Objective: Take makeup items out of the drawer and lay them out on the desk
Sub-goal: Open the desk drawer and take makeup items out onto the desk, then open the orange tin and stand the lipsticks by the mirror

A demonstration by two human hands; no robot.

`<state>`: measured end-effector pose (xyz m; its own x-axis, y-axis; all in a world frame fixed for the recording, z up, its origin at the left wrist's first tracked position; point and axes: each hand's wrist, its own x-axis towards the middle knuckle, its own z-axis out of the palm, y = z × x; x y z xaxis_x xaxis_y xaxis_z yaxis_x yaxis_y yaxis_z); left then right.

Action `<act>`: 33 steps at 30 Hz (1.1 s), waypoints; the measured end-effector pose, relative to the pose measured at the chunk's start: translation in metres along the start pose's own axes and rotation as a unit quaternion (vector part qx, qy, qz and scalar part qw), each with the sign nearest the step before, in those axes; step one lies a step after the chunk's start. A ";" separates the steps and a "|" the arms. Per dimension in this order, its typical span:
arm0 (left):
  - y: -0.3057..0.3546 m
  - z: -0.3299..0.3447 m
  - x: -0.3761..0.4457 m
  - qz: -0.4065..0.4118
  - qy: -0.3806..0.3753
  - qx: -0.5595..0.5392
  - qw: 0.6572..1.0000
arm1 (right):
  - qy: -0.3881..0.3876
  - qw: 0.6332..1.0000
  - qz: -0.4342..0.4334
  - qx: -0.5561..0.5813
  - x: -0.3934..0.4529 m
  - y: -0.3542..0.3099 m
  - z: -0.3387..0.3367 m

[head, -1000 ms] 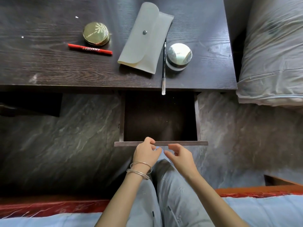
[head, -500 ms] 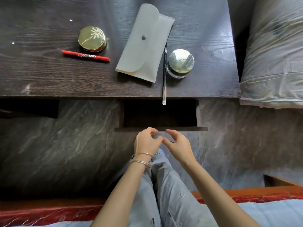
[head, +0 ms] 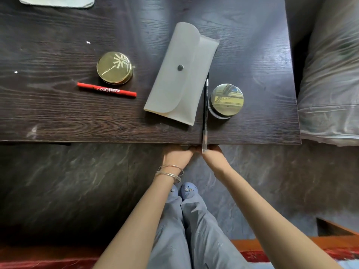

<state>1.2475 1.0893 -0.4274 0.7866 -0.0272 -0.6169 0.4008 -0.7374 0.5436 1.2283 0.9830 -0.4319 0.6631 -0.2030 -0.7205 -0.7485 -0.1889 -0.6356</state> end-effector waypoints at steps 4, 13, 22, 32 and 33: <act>0.000 -0.004 0.003 -0.010 -0.042 0.020 0.999 | -0.002 1.000 0.002 0.004 -0.002 -0.007 -0.003; 0.015 -0.032 -0.060 0.004 -0.102 -0.034 0.994 | -0.033 0.999 0.017 -0.025 -0.068 -0.017 -0.016; 0.038 -0.101 -0.131 0.108 -0.028 -0.118 0.987 | -0.004 0.991 -0.127 0.032 -0.155 -0.076 -0.043; 0.074 -0.140 -0.137 0.132 0.003 -0.160 0.978 | 0.014 0.986 -0.164 0.039 -0.159 -0.119 -0.056; 0.077 -0.142 -0.134 0.128 0.005 -0.164 0.978 | 0.014 0.986 -0.165 0.037 -0.155 -0.122 -0.059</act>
<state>1.2394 1.1320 -0.2223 0.8844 -0.1754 -0.4325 0.3185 -0.4505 0.8340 1.2171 0.9809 -0.2259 0.8693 -0.1692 -0.4644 -0.4905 -0.1790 -0.8528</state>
